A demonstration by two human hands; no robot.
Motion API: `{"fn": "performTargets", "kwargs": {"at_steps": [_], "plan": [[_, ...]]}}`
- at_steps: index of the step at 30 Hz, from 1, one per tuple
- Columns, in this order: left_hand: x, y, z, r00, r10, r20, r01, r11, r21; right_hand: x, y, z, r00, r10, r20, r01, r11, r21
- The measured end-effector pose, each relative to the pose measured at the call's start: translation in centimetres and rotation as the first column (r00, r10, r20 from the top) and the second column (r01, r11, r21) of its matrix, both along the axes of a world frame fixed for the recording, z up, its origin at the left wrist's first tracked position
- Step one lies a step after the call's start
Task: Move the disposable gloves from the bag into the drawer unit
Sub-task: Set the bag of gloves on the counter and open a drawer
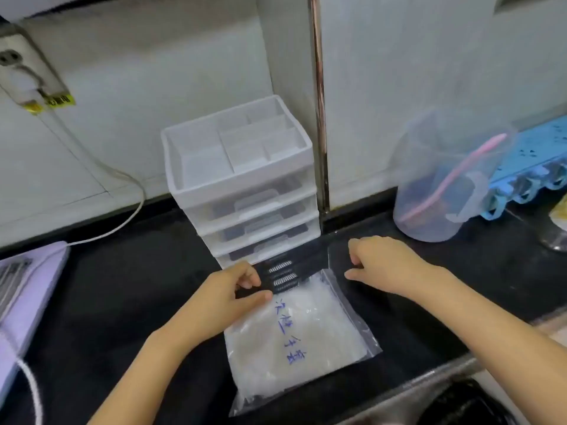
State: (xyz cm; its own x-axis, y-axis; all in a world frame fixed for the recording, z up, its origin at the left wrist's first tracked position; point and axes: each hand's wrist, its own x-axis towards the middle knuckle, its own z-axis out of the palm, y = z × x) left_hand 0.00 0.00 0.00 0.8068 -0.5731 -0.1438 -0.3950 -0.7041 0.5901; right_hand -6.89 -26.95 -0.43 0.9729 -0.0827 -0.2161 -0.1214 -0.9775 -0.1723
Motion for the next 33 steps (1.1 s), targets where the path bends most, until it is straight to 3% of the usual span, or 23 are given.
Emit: {"fn": "performTargets", "kwargs": {"at_steps": [3, 8, 13, 16, 20, 23, 29, 33], "plan": [[-0.4, 0.2, -1.8, 0.999, 0.040, -0.018, -0.041, 0.999, -0.031, -0.2, -0.3, -1.8, 0.999, -0.034, -0.018, 0.034, 0.999, -0.016], [-2.2, 0.8, -3.7, 0.995, 0.091, 0.049, -0.086, 0.991, -0.101, -1.9, 0.3, -3.5, 0.990, -0.096, 0.102, 0.093, 0.995, 0.040], [-5.4, 0.9, -4.6, 0.961, 0.202, 0.186, -0.175, 0.973, -0.152, -3.7, 2.8, -4.4, 0.969, -0.231, 0.083, 0.189, 0.919, 0.347], [-8.4, 1.4, -4.6, 0.936, 0.272, 0.223, -0.244, 0.959, -0.145, -4.6, 4.0, -5.1, 0.938, -0.343, -0.048, 0.306, 0.757, 0.577], [-10.8, 1.9, -4.4, 0.921, 0.328, 0.209, -0.302, 0.942, -0.148, -6.3, 4.5, -4.7, 0.882, -0.415, -0.223, 0.403, 0.418, 0.814], [-12.0, 2.3, -4.5, 0.931, 0.313, 0.186, -0.298, 0.949, -0.106, -8.0, 4.7, -4.3, 0.864, -0.386, -0.324, 0.419, 0.192, 0.887], [-13.4, 2.5, -3.9, 0.945, 0.296, 0.141, -0.294, 0.955, -0.041, -10.6, 5.3, -4.1, 0.834, -0.360, -0.418, 0.430, -0.051, 0.902], [-15.3, 0.9, -2.2, 0.926, 0.297, 0.234, -0.253, 0.947, -0.200, -11.6, 5.9, -3.1, 0.866, -0.367, -0.338, 0.334, -0.077, 0.939]]}}
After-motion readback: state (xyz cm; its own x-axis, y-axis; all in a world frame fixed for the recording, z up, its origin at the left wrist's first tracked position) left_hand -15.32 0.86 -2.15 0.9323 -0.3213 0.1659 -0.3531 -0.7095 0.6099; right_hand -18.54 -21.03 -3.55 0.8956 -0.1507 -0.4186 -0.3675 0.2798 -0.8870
